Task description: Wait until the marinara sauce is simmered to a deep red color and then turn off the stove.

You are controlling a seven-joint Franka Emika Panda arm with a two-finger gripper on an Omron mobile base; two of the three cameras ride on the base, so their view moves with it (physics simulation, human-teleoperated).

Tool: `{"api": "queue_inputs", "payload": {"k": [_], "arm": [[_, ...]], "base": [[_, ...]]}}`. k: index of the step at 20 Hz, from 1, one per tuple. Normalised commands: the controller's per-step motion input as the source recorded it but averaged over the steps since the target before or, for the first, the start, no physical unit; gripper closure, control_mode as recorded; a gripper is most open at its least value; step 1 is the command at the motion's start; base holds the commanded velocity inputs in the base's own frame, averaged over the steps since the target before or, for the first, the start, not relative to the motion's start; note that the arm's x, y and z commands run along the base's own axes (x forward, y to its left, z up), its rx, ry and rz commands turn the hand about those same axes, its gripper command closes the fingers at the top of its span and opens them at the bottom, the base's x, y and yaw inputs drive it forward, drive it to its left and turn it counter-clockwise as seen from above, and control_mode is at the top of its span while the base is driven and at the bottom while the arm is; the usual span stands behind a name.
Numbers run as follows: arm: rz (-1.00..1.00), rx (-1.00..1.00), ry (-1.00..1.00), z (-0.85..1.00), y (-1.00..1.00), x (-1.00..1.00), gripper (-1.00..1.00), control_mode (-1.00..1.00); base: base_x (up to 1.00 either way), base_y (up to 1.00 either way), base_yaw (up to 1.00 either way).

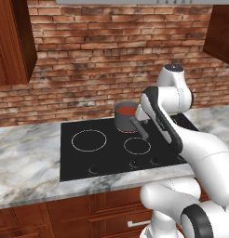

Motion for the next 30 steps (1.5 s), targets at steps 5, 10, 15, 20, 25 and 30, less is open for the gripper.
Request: {"api": "queue_inputs", "payload": {"k": [5,10,15,20,25,30], "arm": [[0.0,0.0,0.0,-0.42,0.0,0.0,-1.0,-1.0],[0.0,-0.01,0.0,-0.36,0.03,0.0,-1.0,-1.0],[0.0,-0.04,0.0,-0.18,0.0,0.0,-1.0,-1.0],[0.0,0.0,0.0,-0.01,0.0,0.0,-1.0,-1.0],[0.0,0.0,0.0,0.0,0.0,0.0,-1.0,-1.0],[0.0,0.0,0.08,0.0,0.0,0.0,-1.0,-1.0]], "base": [[0.0,0.0,0.0],[0.0,0.0,0.0],[0.0,0.0,0.0],[0.0,0.0,0.0],[0.0,0.0,0.0],[0.0,0.0,0.0]]}}
